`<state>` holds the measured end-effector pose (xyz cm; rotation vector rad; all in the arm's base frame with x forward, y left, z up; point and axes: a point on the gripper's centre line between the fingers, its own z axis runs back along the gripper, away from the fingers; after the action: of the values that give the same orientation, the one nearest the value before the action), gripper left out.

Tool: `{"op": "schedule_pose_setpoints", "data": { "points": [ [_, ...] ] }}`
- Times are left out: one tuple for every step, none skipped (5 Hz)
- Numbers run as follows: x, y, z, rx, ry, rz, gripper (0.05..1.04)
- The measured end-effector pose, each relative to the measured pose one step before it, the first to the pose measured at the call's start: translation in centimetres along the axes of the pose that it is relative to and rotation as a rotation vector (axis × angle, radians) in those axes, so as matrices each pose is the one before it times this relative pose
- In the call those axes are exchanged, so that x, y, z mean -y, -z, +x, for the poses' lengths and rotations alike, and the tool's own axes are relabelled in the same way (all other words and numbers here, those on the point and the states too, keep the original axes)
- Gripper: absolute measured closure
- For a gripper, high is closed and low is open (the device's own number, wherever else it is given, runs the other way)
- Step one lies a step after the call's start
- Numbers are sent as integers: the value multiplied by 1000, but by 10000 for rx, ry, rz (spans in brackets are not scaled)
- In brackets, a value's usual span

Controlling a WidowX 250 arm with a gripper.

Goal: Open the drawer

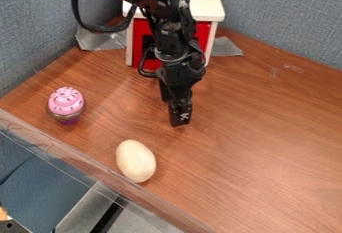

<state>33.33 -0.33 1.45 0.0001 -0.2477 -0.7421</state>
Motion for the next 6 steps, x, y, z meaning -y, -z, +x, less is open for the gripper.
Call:
{"op": "schedule_pose_setpoints", "data": {
  "points": [
    [373, 482, -289, -124, -63, -138, 84],
    [808, -1124, -142, 136, -566, -48, 84],
    [469, -1906, 518, 443, -381, -39, 84],
    [192, -2727, 1364, 891, 35, 65, 84],
    [-409, -988, 555, 448, -25, -194, 84],
    [-1067, -261, 1339, -38, 1098, -140, 84]
  ]
}}
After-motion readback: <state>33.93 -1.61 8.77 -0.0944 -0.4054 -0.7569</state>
